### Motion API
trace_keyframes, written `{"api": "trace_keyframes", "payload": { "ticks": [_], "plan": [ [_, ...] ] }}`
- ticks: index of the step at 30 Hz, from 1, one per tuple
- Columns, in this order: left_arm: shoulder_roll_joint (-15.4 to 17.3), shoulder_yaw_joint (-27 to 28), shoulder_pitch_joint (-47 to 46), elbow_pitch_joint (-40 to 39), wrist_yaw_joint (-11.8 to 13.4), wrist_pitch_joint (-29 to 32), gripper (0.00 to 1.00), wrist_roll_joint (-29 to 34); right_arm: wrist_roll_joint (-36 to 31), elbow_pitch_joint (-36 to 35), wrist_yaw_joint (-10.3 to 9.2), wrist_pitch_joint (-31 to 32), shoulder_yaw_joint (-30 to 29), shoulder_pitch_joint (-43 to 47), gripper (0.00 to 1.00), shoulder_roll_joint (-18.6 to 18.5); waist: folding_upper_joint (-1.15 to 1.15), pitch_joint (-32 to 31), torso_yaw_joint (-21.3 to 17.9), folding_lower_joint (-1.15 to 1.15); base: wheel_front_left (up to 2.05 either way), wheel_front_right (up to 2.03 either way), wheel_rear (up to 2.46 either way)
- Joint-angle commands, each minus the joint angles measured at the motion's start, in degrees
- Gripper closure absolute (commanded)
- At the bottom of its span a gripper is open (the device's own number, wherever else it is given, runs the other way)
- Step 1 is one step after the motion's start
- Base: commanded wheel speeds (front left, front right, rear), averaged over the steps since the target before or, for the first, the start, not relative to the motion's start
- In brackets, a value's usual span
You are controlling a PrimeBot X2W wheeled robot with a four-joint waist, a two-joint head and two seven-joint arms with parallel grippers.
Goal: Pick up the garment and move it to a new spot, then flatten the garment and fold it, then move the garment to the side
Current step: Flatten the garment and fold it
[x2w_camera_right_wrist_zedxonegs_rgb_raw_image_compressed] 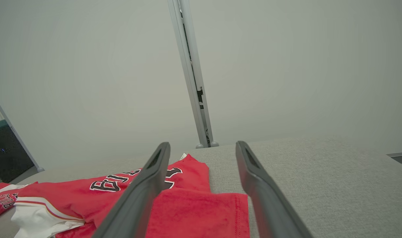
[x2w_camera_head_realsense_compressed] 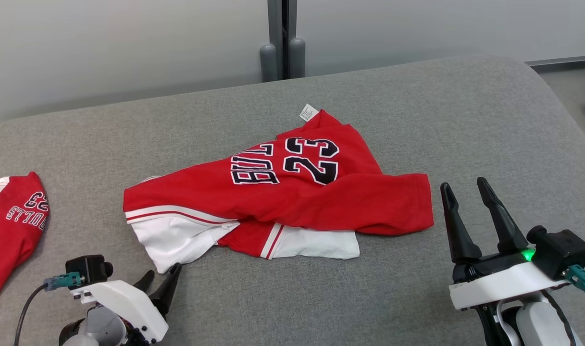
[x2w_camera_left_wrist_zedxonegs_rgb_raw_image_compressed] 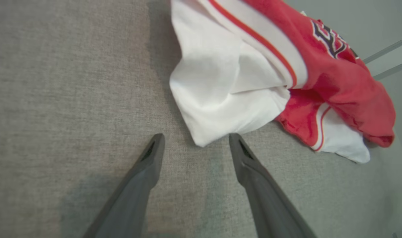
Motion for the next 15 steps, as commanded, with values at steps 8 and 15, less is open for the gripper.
{"api": "trace_keyframes", "payload": {
  "ticks": [8,15],
  "plan": [
    [0.55,-2.84,-3.14,0.66,-0.29,-2.10,0.56,-3.28,-0.15,0.44,0.03,0.00,-0.17,-1.03,0.00,-0.55,0.00,0.41,-0.40,0.00,0.00,0.00,0.00],
    [2.03,-5.96,-2.48,-0.42,-0.29,-2.55,1.00,-5.62,-0.21,0.76,0.03,0.00,0.21,-0.25,0.00,-0.33,0.00,-1.17,1.04,0.00,0.00,0.00,0.00]
  ]
}}
